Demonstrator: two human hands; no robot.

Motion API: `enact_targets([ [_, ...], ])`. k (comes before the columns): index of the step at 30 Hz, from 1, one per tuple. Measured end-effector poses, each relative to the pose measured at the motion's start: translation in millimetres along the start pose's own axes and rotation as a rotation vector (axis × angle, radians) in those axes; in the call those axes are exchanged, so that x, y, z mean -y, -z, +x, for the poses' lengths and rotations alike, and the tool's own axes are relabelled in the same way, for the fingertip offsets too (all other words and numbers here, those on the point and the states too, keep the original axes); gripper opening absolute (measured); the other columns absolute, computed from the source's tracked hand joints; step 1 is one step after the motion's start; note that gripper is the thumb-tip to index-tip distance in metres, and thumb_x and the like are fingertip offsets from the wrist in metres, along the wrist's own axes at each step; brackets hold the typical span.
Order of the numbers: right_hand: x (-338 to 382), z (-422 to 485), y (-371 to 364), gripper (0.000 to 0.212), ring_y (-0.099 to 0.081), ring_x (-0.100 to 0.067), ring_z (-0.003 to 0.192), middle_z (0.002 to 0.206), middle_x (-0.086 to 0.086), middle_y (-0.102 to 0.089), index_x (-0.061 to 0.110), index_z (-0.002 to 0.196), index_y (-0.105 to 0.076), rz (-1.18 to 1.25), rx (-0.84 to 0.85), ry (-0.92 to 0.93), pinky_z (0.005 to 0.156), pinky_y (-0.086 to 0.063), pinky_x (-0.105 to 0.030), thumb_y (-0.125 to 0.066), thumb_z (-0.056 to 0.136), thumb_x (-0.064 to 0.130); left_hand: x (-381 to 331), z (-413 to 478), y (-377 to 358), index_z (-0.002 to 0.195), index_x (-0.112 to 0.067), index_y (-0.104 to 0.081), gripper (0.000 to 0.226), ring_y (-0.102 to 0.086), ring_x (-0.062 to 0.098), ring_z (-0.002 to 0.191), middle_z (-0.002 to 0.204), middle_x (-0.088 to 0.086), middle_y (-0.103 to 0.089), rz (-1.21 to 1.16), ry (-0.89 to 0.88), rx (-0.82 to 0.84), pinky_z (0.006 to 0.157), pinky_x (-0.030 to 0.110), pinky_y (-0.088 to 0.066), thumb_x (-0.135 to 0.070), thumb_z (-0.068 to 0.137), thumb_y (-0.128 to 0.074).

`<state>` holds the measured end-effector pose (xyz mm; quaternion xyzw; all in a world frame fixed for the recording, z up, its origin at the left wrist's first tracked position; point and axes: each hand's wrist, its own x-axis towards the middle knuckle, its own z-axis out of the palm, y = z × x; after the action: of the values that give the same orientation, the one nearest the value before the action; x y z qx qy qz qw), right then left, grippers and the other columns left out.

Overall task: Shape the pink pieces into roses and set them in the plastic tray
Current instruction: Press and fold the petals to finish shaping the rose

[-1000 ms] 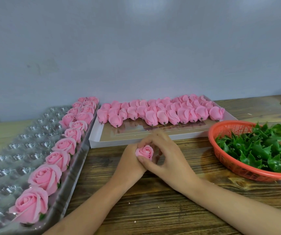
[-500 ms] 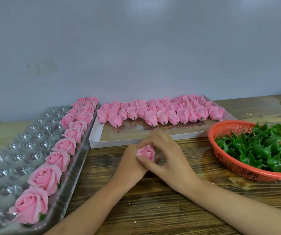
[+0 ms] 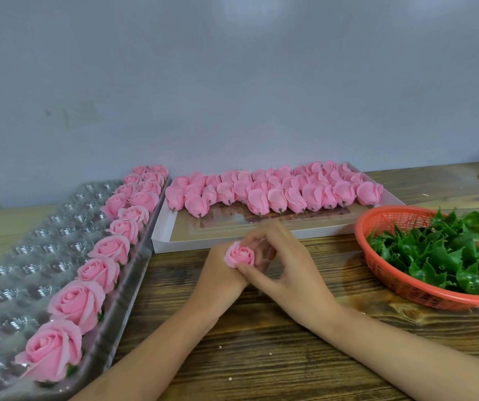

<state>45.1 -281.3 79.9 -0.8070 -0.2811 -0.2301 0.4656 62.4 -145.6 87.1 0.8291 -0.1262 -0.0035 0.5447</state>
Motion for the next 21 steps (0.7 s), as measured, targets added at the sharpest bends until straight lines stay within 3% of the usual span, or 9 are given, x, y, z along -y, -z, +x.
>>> enact_targets([
  [3, -1, 0, -1, 0.029, -0.056, -0.009, 0.084, 0.091, 0.006, -0.057, 0.021, 0.106, -0.059, 0.027, 0.003, -0.027, 0.073, -0.042, -0.012, -0.078, 0.084, 0.02, 0, 0, 0, 0.085, -0.008, -0.069, 0.008, -0.065, 0.022, 0.083, 0.083, 0.011, -0.069, 0.008, -0.013, 0.003, 0.079, 0.032, -0.053, -0.014, 0.088, -0.065],
  [6, -3, 0, -1, 0.033, -0.059, -0.01, 0.08, 0.083, 0.01, -0.057, 0.022, 0.11, -0.056, 0.14, -0.065, -0.086, 0.075, -0.042, -0.011, -0.075, 0.085, 0.031, 3, 1, 0, 0.078, -0.007, -0.067, 0.012, -0.064, 0.022, 0.075, 0.075, 0.011, -0.067, -0.018, 0.007, -0.052, 0.065, 0.023, -0.049, -0.017, 0.084, -0.069],
  [8, -6, 1, 0, 0.026, -0.058, -0.006, 0.078, 0.083, 0.01, -0.058, 0.023, 0.112, -0.056, 0.22, -0.125, -0.145, 0.075, -0.042, -0.013, -0.066, 0.089, 0.032, 4, -1, 0, 0.068, -0.009, -0.059, 0.025, -0.055, 0.015, 0.059, 0.062, 0.005, -0.058, -0.126, 0.052, -0.108, 0.054, 0.017, -0.043, -0.026, 0.076, -0.075],
  [10, -11, 3, 2, 0.016, -0.057, -0.007, 0.077, 0.086, 0.008, -0.058, 0.024, 0.111, -0.056, 0.301, -0.178, -0.225, 0.076, -0.045, -0.016, -0.058, 0.095, 0.024, 4, -3, 1, 0.07, -0.014, -0.06, 0.027, -0.053, 0.008, 0.059, 0.062, 0.0, -0.057, -0.196, 0.087, -0.136, 0.054, 0.014, -0.044, -0.034, 0.071, -0.079],
  [12, -16, 5, 3, 0.012, -0.057, -0.007, 0.076, 0.087, 0.005, -0.058, 0.023, 0.109, -0.057, 0.357, -0.226, -0.297, 0.076, -0.045, -0.015, -0.054, 0.1, 0.016, 3, -3, 2, 0.077, -0.017, -0.063, 0.019, -0.058, 0.006, 0.067, 0.069, -0.003, -0.062, -0.225, 0.112, -0.155, 0.063, 0.015, -0.048, -0.028, 0.073, -0.079],
  [17, -21, 11, 3, 0.013, -0.057, 0.0, 0.066, 0.086, 0.005, -0.059, 0.012, 0.108, -0.059, 0.447, -0.297, -0.423, 0.068, -0.041, -0.007, -0.051, 0.099, 0.007, -13, 0, 14, 0.091, -0.013, -0.057, 0.015, -0.063, 0.014, 0.091, 0.078, -0.005, -0.066, -0.302, 0.081, -0.133, 0.099, 0.039, -0.045, -0.003, 0.083, -0.065],
  [21, -21, 11, 3, 0.014, -0.057, -0.001, 0.066, 0.088, 0.005, -0.061, 0.014, 0.107, -0.059, 0.454, -0.295, -0.463, 0.069, -0.042, -0.008, -0.05, 0.099, 0.007, -34, -12, 29, 0.108, -0.013, -0.057, 0.02, -0.062, 0.013, 0.11, 0.095, -0.007, -0.073, -0.332, 0.061, -0.057, 0.107, 0.041, -0.04, -0.007, 0.09, -0.061],
])
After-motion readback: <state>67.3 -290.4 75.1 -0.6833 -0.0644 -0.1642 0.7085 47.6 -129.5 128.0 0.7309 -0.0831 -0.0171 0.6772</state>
